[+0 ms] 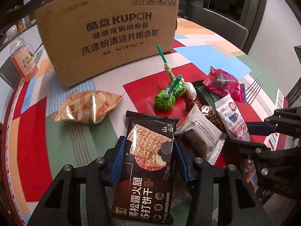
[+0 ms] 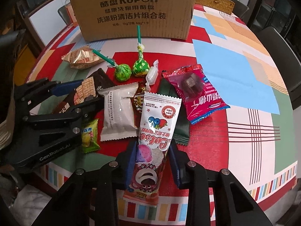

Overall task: Organize snacks
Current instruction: 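Close the left tool on the cracker packet while the right tool grips the candy bar, then carry both packets over the cardboard box and release them inside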

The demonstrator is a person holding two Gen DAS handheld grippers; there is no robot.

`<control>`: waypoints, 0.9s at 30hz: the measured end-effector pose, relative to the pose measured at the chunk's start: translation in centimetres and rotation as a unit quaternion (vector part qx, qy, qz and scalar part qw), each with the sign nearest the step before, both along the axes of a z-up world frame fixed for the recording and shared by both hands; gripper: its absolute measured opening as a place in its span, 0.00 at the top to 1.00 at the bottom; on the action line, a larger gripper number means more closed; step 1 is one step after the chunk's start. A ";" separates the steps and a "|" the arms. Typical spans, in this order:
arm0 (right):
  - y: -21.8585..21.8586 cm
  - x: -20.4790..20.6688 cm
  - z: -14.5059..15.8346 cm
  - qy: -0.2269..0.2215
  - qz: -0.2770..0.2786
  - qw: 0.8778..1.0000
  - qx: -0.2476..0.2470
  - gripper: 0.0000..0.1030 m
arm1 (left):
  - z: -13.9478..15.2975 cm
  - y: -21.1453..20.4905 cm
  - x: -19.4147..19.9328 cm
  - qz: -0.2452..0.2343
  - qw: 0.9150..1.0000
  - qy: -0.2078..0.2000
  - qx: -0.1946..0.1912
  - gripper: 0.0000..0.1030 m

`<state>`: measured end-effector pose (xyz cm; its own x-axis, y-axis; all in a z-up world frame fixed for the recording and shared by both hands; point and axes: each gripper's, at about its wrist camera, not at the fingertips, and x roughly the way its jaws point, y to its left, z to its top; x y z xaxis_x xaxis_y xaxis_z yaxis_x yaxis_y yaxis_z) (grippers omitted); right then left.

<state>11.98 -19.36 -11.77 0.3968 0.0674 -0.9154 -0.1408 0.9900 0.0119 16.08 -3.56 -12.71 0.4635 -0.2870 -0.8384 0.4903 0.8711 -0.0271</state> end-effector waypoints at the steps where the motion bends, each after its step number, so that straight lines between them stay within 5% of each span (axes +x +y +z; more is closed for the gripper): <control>1: 0.0 -0.1 0.1 -0.003 0.001 1.000 0.001 0.70 | 0.2 0.1 -0.3 0.004 1.000 -0.002 0.000 0.53; 27: 0.4 -1.0 7.1 -0.130 0.052 0.989 0.042 0.72 | 9.5 2.6 -4.2 0.103 0.987 -0.124 -0.020 0.53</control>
<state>10.93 -19.01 -4.71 0.6047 0.1923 -0.7729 -0.2518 0.9668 0.0436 11.83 -0.97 -3.23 0.7044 -0.1964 -0.6821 0.2994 0.9535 0.0347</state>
